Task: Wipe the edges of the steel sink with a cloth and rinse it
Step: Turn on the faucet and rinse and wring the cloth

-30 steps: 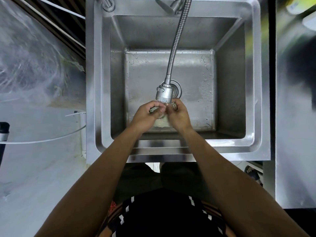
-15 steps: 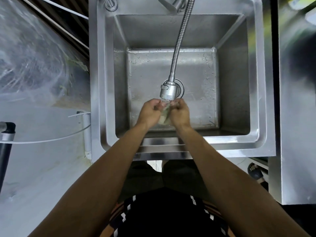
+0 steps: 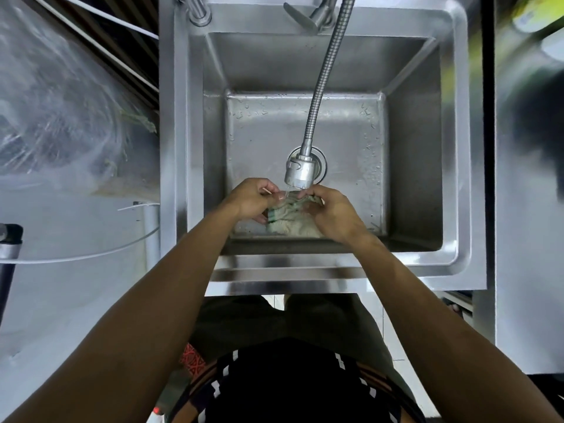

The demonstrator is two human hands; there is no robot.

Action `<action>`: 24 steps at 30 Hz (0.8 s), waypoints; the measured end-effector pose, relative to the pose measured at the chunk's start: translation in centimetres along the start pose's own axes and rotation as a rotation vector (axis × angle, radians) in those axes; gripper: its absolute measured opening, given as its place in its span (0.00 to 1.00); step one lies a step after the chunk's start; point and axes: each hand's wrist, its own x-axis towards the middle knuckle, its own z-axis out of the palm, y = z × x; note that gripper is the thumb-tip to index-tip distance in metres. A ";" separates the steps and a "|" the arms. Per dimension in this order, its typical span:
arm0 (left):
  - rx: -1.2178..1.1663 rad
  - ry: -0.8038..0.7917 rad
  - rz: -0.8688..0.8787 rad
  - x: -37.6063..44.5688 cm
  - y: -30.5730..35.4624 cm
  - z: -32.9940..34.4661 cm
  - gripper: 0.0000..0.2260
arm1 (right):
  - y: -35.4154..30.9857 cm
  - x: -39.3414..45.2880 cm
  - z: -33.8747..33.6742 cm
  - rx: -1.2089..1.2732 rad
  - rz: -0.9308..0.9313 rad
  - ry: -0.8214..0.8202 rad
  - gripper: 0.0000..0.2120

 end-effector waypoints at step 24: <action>-0.667 0.300 0.187 7.4 19.9 -3.1 0.09 | -3.4 9.2 -9.8 -0.251 -0.140 -0.085 0.19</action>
